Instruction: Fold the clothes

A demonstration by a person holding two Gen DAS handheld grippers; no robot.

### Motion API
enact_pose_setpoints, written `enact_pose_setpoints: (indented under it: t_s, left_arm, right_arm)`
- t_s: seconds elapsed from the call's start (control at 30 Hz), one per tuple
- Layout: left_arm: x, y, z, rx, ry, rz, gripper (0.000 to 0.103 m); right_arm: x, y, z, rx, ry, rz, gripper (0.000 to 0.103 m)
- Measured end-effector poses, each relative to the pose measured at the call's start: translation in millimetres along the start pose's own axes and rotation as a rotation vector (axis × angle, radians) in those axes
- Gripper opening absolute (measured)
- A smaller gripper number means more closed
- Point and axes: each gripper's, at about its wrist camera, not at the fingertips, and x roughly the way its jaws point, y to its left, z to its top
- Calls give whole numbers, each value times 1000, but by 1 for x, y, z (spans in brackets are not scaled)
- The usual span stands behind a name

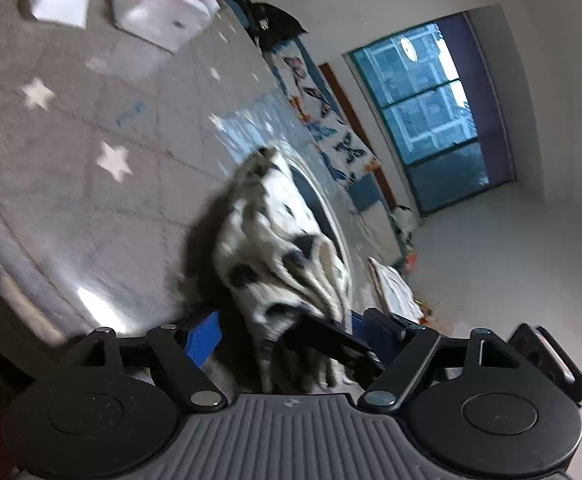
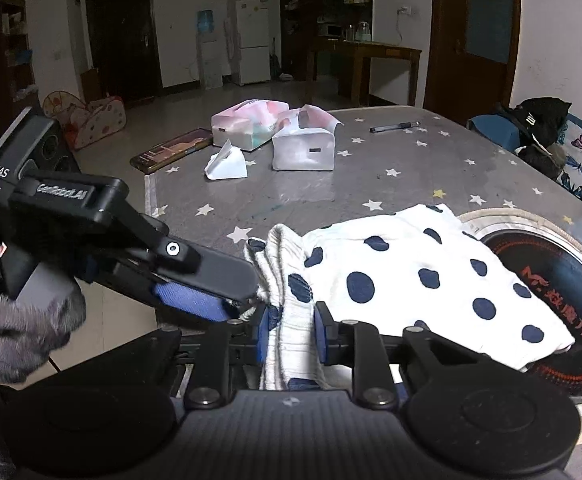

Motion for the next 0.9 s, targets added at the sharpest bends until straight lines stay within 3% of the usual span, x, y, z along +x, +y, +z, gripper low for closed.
enact_pose_setpoints:
  t_s: [0.33,0.57,0.77,0.9]
  left_arm:
    - [23,-4,5,-52,2,-1,81]
    - [29,8,10,-148,1,19,47]
    - [28,10,16,-143,2,53,34]
    - [22,13,28,-124,-2,86,32]
  right_arm:
    - [0,-2,-4,38,-25,24,21]
    - [-1,-4,-7,40,-25,31,22]
    - [-9,-7,-10,29,-20,43,28]
    - [-24,-14,-12,36,-34,32,31]
